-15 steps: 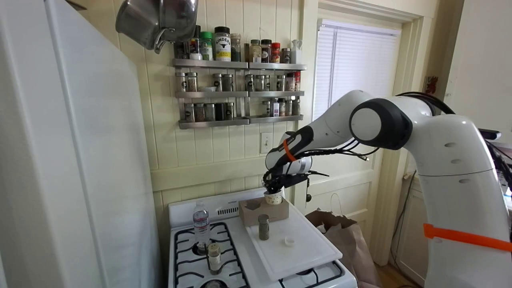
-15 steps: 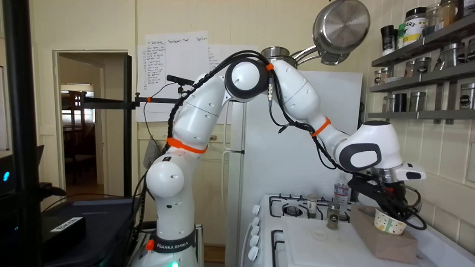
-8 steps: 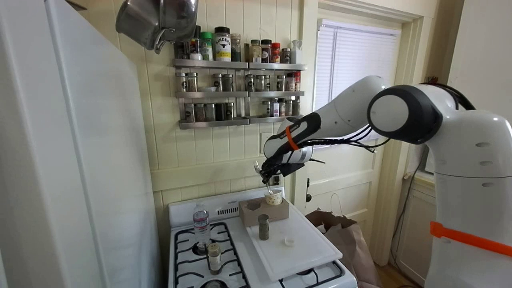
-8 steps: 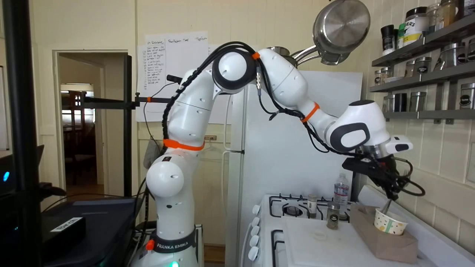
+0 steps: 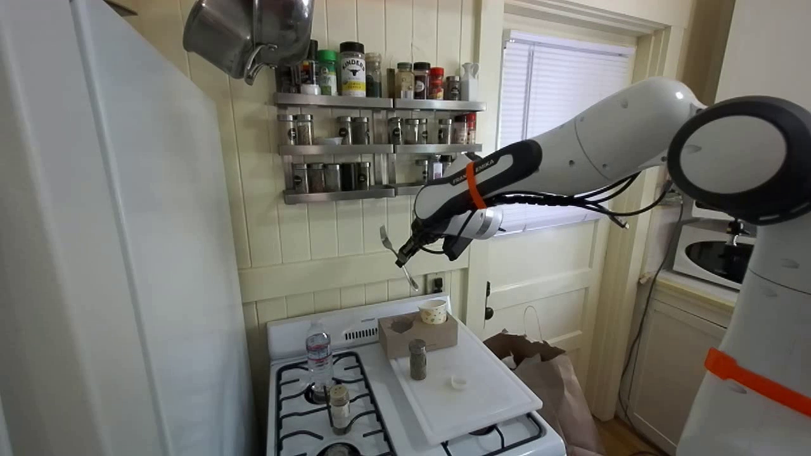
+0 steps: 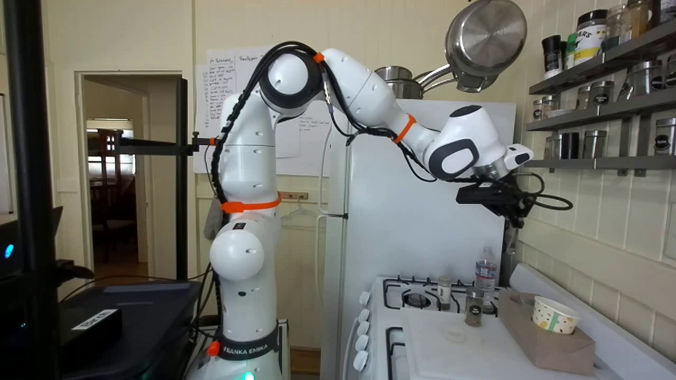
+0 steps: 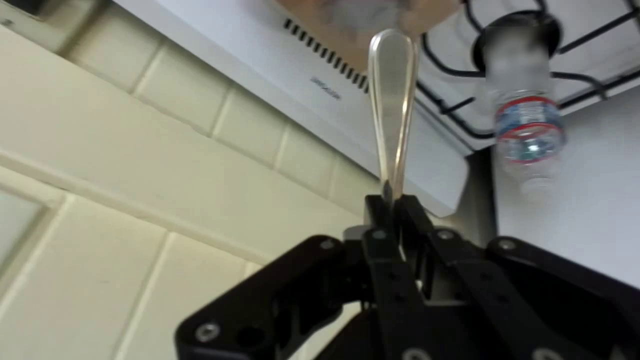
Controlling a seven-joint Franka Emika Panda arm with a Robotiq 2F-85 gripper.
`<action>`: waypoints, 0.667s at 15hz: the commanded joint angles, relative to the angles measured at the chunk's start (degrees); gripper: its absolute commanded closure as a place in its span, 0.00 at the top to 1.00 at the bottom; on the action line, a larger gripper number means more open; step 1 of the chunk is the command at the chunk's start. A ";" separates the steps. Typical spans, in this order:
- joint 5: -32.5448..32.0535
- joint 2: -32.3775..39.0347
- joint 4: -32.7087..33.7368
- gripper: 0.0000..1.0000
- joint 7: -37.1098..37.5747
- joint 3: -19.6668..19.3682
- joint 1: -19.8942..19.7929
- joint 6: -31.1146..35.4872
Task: Remove the fork from the paper cup and put it on the stove on the left
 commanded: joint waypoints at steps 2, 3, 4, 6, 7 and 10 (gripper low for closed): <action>6.47 -6.58 -4.44 0.03 -6.52 -1.30 8.19 -11.65; 6.60 -7.47 -4.54 0.03 -6.71 -1.50 9.41 -15.27; 6.62 -7.54 -4.38 0.03 -6.88 -2.02 10.75 -18.55; 5.73 -7.00 -2.71 0.03 -7.61 -3.41 12.24 -26.69; 4.54 -6.40 -1.50 0.03 -7.48 -4.21 12.16 -31.27; 4.07 -6.19 -2.13 0.11 -4.99 -3.61 12.72 -26.18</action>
